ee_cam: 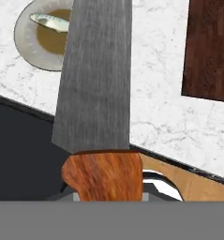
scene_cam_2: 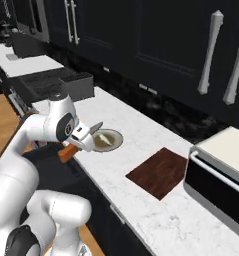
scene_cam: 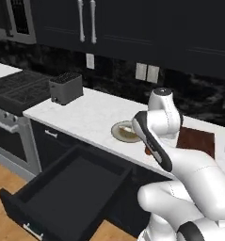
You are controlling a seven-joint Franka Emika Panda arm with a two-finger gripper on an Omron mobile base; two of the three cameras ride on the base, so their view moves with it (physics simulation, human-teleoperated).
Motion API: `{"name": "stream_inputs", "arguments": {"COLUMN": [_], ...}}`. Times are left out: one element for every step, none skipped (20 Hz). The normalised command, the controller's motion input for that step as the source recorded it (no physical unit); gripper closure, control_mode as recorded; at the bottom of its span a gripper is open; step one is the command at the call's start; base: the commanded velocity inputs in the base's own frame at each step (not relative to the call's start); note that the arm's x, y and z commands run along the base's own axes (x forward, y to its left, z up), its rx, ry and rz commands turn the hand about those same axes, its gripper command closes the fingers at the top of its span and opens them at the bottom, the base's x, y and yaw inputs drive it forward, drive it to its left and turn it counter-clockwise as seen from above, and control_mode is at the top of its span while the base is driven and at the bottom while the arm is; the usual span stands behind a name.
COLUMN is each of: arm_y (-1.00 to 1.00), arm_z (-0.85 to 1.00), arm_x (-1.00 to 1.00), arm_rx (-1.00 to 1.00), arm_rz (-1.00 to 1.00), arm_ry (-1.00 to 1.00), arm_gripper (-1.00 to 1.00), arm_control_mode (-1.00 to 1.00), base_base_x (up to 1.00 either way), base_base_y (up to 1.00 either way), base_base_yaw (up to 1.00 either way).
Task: Pick up the knife from the drawer and place it on the cutting board. Then place the meat from the plate to the cutting board.
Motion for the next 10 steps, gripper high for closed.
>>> {"name": "stream_inputs", "arguments": {"arm_y": [0.0,0.0,0.0,0.0,0.0,0.0,0.0,0.0,0.0,0.0], "arm_z": [0.0,0.0,0.0,0.0,0.0,0.0,0.0,0.0,0.0,0.0], "arm_x": [0.0,0.0,0.0,0.0,0.0,0.0,0.0,0.0,0.0,0.0], "arm_rx": [0.0,0.0,0.0,0.0,0.0,0.0,0.0,0.0,0.0,0.0], "arm_rz": [0.0,0.0,0.0,0.0,0.0,0.0,0.0,0.0,0.0,0.0], "arm_ry": [0.0,0.0,0.0,0.0,0.0,0.0,0.0,0.0,0.0,0.0], "arm_gripper": [1.0,1.0,1.0,1.0,1.0,1.0,1.0,1.0,1.0,1.0], "arm_control_mode": [1.0,1.0,1.0,1.0,1.0,1.0,1.0,1.0,1.0,1.0], "base_base_x": [-0.43,-0.39,-0.34,-0.23,-0.07,0.0,0.0,0.1,0.28,0.35], "base_base_y": [0.0,0.0,0.0,0.0,0.0,0.03,0.15,0.23,0.15,0.0], "base_base_yaw": [-0.81,-0.79,-0.77,-0.73,-0.71,-0.65,-0.56,-0.51,-0.4,-0.27]}}
